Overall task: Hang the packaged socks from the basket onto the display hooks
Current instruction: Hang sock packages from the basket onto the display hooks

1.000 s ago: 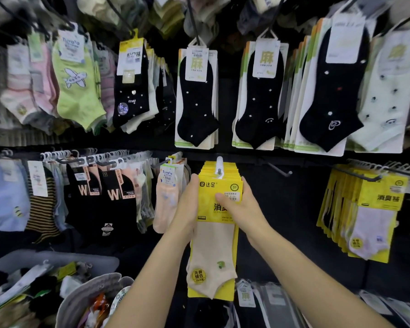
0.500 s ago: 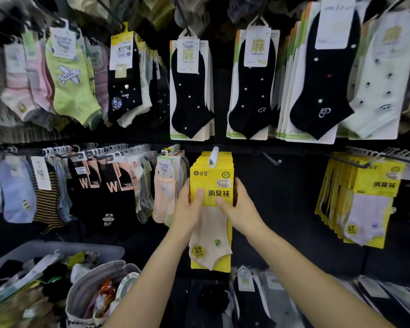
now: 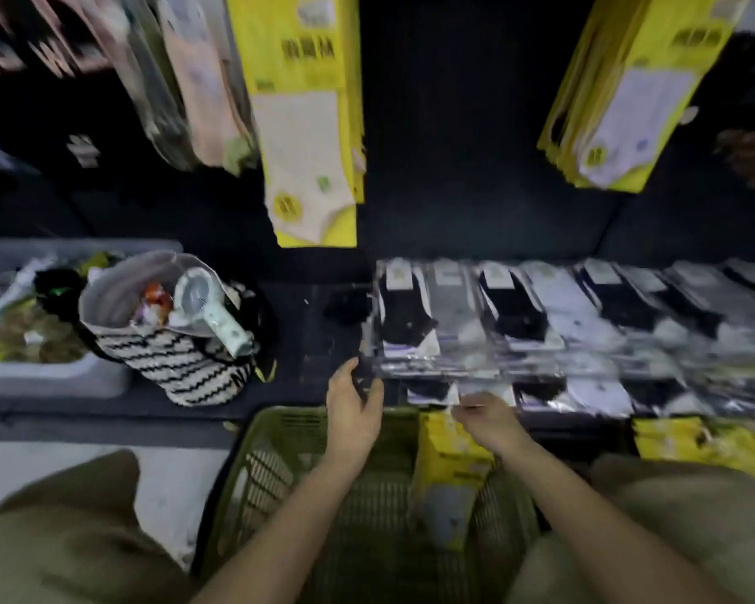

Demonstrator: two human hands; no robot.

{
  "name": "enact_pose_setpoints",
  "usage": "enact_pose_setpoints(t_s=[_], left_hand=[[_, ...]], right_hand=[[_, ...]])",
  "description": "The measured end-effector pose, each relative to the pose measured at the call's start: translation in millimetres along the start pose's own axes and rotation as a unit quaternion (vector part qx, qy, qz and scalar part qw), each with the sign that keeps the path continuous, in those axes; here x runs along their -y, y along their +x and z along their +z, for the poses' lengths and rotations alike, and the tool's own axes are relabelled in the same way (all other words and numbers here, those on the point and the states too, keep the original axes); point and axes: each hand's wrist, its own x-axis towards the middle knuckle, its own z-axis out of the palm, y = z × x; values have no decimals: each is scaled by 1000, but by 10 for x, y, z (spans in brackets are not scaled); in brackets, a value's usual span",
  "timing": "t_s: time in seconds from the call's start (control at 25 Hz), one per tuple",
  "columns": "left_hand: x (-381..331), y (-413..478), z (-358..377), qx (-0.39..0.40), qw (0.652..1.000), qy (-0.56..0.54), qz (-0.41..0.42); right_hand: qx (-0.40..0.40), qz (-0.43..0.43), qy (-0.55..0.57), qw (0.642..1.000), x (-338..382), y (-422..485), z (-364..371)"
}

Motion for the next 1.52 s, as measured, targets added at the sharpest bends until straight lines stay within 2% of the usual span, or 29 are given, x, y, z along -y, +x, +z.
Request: enact_pose_setpoints(t_s=[0.08, 0.16, 0.24, 0.32, 0.44, 0.56, 0.84, 1.08, 1.36, 1.52], left_hand=[[300, -202, 320, 52, 997, 21, -46], [505, -339, 594, 125, 986, 47, -95], [657, -394, 778, 178, 973, 89, -113], [738, -348, 900, 194, 969, 107, -111], [741, -230, 1085, 213, 969, 97, -80], [736, -260, 1280, 251, 960, 89, -84], [809, -449, 1365, 178, 965, 123, -149], [954, -642, 1197, 221, 956, 139, -133], [1108, -846, 897, 189, 974, -5, -126], [1208, -879, 775, 230, 964, 48, -122]], right_hand=[[83, 70, -81, 991, -436, -22, 256], [132, 126, -35, 983, -792, -115, 494], [108, 173, 9, 979, -1030, -162, 636], [34, 189, 72, 979, -1154, -130, 683], [-58, 123, 170, 976, -1190, -50, 684], [-81, 65, 178, 979, -1242, -19, 688], [-58, 77, 137, 986, -1379, 28, 686], [-4, 47, 52, 998, -1435, -55, 731], [11, -38, 53, 998, -1348, -250, 799], [62, -13, 7, 998, -1377, -288, 885]])
